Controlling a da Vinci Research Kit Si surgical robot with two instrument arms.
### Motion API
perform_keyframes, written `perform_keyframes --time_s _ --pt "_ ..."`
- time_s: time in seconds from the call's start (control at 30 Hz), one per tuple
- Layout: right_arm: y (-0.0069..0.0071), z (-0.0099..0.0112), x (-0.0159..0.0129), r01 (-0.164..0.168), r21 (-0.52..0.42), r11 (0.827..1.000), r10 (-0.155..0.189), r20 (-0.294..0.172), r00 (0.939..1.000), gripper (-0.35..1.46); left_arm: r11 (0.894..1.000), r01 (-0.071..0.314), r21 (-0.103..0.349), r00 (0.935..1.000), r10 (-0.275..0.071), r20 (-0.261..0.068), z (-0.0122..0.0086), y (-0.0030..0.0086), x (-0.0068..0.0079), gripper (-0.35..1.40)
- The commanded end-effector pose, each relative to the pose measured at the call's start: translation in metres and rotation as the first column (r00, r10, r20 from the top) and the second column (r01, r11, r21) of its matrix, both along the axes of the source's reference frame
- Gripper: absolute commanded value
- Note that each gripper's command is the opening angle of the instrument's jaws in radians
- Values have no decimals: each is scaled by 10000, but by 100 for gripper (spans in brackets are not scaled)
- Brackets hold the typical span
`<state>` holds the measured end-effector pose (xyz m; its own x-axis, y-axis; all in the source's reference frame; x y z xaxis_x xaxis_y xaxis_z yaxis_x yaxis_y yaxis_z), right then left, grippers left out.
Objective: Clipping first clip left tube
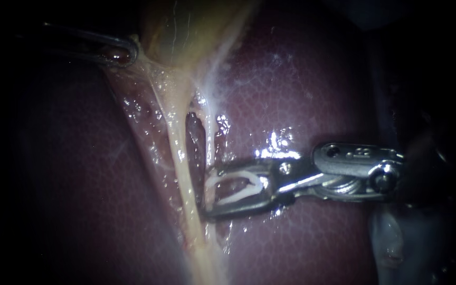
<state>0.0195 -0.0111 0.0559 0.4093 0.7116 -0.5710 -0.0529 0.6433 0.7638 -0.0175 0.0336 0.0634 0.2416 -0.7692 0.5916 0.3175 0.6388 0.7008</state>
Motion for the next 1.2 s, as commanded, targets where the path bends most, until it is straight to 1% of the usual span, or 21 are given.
perform_keyframes --time_s 0.03,0.4,0.6,0.8,0.83,0.9,0.97,1.03,1.13,1.2 --pt "-1 2 1 -4 41 10000 4 8 10000 42 10000 -1 -2 10000 1 2 0 0 0 -35" --pt "-12 31 4 193 186 9996 -192 -66 9998 43 10000 -2 -2 10000 2 2 0 0 0 -35" --pt "-14 51 4 289 294 9992 -286 -95 9995 43 10000 -2 -3 10000 2 2 0 0 0 -35" --pt "-14 68 7 438 355 9984 -429 -275 9987 43 10000 -3 -4 10000 3 3 1 0 0 -35" --pt "-13 70 8 466 376 9982 -454 -325 9984 43 10000 -2 -4 10000 2 2 1 0 0 -35" --pt "-11 75 10 573 523 9970 -543 -588 9968 44 10000 -1 -5 10000 1 1 1 0 -1 -35" --pt "-9 78 11 563 763 9955 -500 -822 9954 44 10000 1 -6 10000 -1 0 1 0 -1 -35" --pt "-7 81 12 604 933 9938 -498 -1124 9924 43 10000 1 -6 10000 -1 0 1 0 -1 -35" --pt "-5 84 13 811 1099 9906 -659 -1354 9886 42 10000 1 -6 10000 -1 0 1 0 -1 -35" --pt "-5 84 14 886 1103 9899 -707 -1564 9852 42 10000 1 -7 10000 -1 0 1 0 -1 -35"
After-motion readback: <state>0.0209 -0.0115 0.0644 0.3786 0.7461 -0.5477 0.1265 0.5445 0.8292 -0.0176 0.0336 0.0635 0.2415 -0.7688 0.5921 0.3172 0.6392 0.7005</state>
